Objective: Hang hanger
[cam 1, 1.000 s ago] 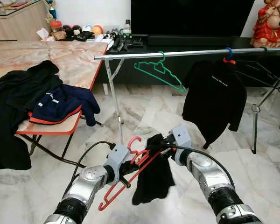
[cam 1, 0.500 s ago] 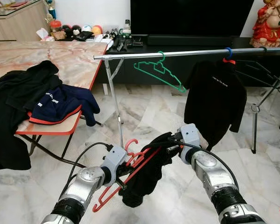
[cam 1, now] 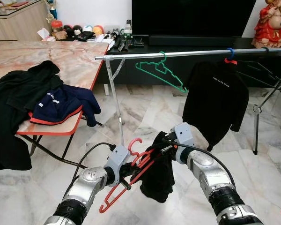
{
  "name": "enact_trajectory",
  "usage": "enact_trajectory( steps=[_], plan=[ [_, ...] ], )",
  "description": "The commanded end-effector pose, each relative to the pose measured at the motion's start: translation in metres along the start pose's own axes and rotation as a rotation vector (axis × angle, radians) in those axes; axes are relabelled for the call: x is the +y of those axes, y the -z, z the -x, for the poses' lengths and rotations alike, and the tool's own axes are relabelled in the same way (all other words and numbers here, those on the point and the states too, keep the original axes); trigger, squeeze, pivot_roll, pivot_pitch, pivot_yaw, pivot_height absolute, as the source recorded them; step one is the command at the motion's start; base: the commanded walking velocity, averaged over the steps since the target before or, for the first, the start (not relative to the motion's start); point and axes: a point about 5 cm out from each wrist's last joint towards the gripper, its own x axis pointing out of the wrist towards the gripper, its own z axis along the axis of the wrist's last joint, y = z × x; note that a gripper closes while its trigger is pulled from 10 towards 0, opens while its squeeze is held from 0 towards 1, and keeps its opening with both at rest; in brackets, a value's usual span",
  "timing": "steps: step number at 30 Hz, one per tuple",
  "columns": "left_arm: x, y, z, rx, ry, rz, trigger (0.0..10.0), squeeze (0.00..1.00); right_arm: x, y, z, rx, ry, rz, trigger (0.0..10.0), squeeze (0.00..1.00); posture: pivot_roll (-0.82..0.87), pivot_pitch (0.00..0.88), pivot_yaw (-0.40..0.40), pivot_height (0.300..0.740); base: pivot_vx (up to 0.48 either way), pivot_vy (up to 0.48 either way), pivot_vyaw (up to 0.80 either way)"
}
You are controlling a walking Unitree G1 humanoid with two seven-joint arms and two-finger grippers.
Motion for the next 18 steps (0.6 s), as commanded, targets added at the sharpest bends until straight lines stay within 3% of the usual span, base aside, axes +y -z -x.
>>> enact_trajectory(
  steps=[1, 8, 12, 14, 18],
  plan=[
    [0.008, -0.011, 0.000, -0.050, -0.053, -0.014, 10.0, 0.00, 0.002, -0.007, -0.001, -0.024, -0.002, -0.023, 10.0, 0.00, 0.02, 0.044, -0.005, 0.740, 0.000, 0.000, 0.00],
    [-0.004, -0.014, -0.003, -0.067, 0.068, 0.016, 10.0, 0.00, 0.010, -0.015, 0.001, -0.063, -0.097, -0.073, 10.0, 0.00, 0.01, 0.046, -0.002, 0.740, 0.000, 0.000, 0.00],
    [-0.013, -0.012, 0.000, -0.074, 0.155, 0.035, 10.0, 0.00, 0.004, -0.010, 0.006, -0.008, -0.099, 0.059, 10.0, 0.00, 0.01, 0.048, -0.003, 0.740, 0.000, 0.000, 0.00],
    [-0.013, -0.011, 0.000, -0.073, 0.158, 0.033, 10.0, 0.00, 0.000, -0.008, 0.007, 0.009, -0.081, 0.085, 10.0, 0.00, 0.01, 0.047, -0.001, 0.740, 0.000, 0.000, 0.00],
    [-0.014, -0.011, 0.000, -0.084, 0.165, 0.054, 10.0, 0.00, 0.009, -0.010, 0.010, 0.004, -0.204, 0.099, 10.0, 0.00, 0.01, 0.048, -0.002, 0.740, 0.000, 0.000, 0.00]
  ],
)
